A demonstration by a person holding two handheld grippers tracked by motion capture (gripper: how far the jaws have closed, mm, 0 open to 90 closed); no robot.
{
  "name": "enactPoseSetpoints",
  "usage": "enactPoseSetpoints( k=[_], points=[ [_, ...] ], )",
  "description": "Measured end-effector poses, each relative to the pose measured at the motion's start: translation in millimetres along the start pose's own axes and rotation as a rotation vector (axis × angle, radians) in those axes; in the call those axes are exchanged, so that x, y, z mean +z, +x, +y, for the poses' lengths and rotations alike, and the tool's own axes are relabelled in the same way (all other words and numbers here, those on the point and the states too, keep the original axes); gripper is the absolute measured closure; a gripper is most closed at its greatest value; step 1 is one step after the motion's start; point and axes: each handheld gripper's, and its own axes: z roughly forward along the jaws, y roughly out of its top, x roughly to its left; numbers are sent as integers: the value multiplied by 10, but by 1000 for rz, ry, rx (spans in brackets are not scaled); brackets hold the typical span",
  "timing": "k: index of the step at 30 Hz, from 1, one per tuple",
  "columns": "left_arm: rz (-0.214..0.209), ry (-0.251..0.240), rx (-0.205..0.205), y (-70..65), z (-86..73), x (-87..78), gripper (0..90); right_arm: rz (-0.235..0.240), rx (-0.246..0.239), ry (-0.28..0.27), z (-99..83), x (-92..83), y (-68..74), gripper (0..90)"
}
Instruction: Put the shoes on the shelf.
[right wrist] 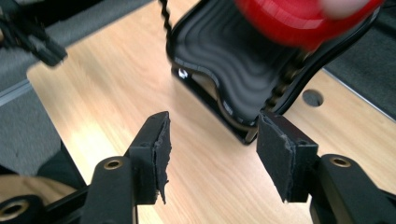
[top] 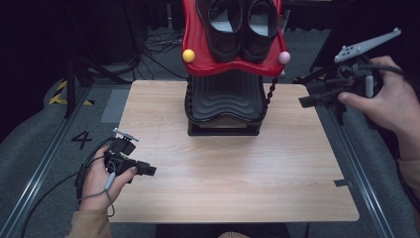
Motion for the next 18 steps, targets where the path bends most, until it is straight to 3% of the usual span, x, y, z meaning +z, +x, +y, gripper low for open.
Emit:
enactPoseSetpoints(
  k=[6,11,18],
  points=[
    [5,8,2,-45,-15,13,607,43,-43,38,-365,283,83,452],
    [6,19,8,-67,-14,36,608,76,-21,16,-643,534,59,452],
    [6,29,7,-68,-2,72,607,113,4,40,-944,848,-7,452]
  ],
)
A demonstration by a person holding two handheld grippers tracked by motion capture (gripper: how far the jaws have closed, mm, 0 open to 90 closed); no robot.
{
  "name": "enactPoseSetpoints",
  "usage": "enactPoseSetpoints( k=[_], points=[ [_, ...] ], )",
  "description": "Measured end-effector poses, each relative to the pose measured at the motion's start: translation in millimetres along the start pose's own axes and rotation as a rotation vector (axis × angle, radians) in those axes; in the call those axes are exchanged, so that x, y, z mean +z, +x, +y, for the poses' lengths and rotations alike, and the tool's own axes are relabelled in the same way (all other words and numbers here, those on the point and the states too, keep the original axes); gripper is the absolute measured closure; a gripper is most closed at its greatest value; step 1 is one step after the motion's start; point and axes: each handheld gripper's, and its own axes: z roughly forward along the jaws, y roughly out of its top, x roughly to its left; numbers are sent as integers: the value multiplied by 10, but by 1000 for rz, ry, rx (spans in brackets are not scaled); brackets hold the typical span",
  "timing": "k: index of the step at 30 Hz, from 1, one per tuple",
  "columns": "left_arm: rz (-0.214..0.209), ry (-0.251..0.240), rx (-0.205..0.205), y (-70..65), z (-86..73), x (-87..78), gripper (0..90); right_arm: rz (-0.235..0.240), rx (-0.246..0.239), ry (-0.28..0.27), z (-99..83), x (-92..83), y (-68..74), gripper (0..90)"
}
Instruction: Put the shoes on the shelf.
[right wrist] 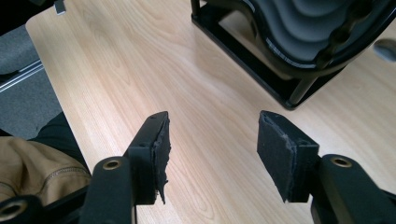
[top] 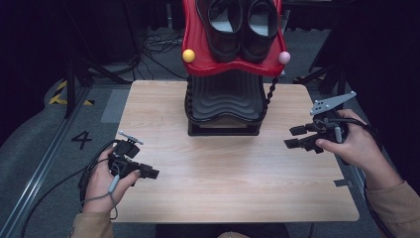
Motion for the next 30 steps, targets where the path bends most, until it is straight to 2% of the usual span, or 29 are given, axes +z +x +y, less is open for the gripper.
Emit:
enactPoseSetpoints(
  k=[4,9,11,15,18,19,21,26,30],
  points=[
    [0,3,1,0,1,4,607,1,-12,1,-96,90,-37,445],
    [0,4,1,-1,6,23,607,21,16,-5,-264,275,-103,445],
    [-5,7,-5,12,5,35,607,53,24,-17,-321,345,-121,442],
    [-2,11,-12,52,2,68,608,84,39,-37,-446,473,-152,440],
    [-3,13,-12,49,11,82,607,88,59,-40,-507,550,-178,440],
    [-3,14,-9,41,17,90,607,81,61,-19,-521,590,-186,438],
    [-5,18,-7,32,23,114,607,39,45,9,-551,656,-200,432],
    [-8,38,-7,40,38,170,606,41,51,42,-609,800,-225,425],
    [-10,42,-4,50,48,194,607,35,51,105,-688,979,-255,425]
  ],
)
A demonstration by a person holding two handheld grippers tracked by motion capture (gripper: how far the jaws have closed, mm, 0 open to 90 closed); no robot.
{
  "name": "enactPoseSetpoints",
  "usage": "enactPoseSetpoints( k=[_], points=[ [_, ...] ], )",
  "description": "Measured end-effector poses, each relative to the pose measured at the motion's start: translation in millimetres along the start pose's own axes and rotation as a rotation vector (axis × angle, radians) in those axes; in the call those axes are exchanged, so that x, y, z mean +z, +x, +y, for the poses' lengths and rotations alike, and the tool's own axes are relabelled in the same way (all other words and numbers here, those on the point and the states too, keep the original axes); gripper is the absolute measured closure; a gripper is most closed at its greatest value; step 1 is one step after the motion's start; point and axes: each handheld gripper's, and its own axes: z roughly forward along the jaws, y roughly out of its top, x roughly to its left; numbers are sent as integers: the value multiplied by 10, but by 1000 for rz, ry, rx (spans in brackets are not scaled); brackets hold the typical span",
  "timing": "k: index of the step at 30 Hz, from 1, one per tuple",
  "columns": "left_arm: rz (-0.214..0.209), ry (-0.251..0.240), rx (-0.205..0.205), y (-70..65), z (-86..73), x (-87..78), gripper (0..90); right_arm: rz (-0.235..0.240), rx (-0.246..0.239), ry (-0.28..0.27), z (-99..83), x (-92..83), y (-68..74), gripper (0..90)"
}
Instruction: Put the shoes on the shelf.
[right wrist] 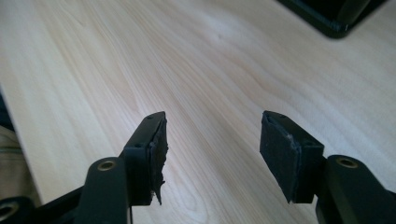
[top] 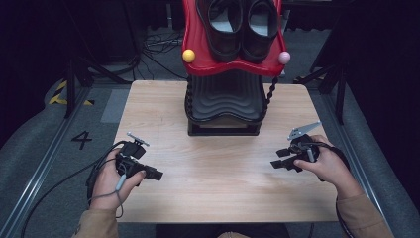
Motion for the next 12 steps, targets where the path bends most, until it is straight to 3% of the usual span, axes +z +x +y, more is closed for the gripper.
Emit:
enactPoseSetpoints(
  k=[6,12],
  points=[
    [-3,6,3,8,14,12,607,-9,12,75,-94,216,-44,412],
    [-10,11,12,39,68,53,598,-13,18,83,-167,250,-54,402]
  ],
)
